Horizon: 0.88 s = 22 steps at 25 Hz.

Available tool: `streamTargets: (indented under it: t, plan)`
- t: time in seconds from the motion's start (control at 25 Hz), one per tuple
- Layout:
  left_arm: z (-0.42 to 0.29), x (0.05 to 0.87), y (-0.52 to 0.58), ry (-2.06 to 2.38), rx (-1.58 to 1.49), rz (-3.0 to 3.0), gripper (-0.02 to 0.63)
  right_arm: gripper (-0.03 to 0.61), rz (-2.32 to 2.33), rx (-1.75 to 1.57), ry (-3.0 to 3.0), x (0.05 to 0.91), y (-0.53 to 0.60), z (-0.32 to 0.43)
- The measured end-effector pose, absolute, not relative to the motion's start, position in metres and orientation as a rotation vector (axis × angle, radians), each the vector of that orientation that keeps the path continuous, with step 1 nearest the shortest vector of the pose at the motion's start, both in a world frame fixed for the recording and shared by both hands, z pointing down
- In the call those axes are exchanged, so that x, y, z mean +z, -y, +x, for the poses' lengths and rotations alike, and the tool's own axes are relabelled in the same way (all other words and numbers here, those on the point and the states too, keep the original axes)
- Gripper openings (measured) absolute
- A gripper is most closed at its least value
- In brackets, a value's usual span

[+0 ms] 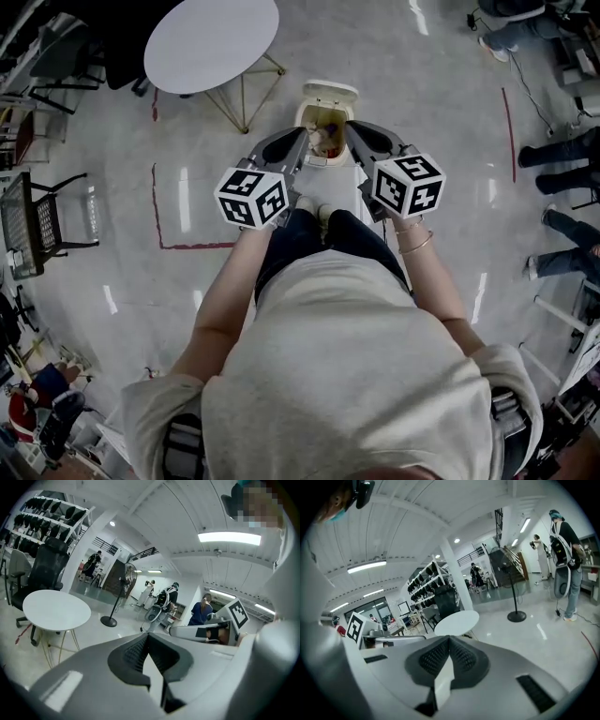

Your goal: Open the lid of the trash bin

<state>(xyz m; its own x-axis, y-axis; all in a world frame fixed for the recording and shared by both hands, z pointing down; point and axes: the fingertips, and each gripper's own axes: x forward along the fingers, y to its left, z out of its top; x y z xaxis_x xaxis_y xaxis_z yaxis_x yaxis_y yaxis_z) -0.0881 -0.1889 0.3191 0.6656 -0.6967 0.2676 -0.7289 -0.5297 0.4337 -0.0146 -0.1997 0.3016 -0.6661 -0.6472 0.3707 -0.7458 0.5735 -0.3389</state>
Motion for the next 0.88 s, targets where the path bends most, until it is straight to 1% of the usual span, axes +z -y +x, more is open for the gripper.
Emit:
streamTargets:
  t: [0.2,0.52,0.88]
  plan:
    - [-0.087,0.299,0.183,1.136,0.022,2.41,0.009,0.008,1.186,0.587,2.657,0.275,0.191,-0.017]
    - [-0.073,0.294,0.178,1.093,0.035,2.417,0.009,0.008,1.138,0.497,2.663,0.27,0.189,-0.021]
    - [-0.063,0.313,0.183,1.109,0.162,2.418,0.009,0.008,1.083,0.447,2.633,0.28,0.185,-0.021]
